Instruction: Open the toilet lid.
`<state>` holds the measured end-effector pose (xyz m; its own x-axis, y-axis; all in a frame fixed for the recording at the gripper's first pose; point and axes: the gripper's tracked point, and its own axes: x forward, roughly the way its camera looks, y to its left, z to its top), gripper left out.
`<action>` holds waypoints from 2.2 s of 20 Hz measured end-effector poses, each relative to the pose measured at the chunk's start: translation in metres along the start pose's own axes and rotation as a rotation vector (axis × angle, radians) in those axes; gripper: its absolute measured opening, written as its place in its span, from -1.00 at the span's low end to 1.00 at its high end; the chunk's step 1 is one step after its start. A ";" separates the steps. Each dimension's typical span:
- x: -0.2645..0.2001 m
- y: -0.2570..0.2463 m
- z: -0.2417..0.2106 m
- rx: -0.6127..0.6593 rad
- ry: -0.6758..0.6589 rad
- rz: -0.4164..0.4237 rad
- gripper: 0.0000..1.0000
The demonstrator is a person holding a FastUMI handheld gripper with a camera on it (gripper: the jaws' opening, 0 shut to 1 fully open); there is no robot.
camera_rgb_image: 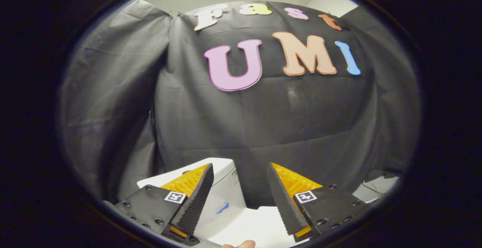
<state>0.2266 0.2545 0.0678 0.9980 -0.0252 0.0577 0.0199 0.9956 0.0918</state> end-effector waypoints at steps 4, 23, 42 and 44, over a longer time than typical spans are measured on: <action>-0.020 -0.070 0.018 0.025 -0.043 -0.073 0.78; -0.201 -0.340 -0.001 -0.079 -0.007 -0.431 0.73; -0.167 -0.305 -0.063 -0.186 0.164 -0.184 0.74; -0.169 -0.301 -0.066 -0.176 0.183 -0.142 0.74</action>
<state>0.0564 -0.0349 -0.0354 0.9783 -0.1651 -0.1251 0.1547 0.9840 -0.0887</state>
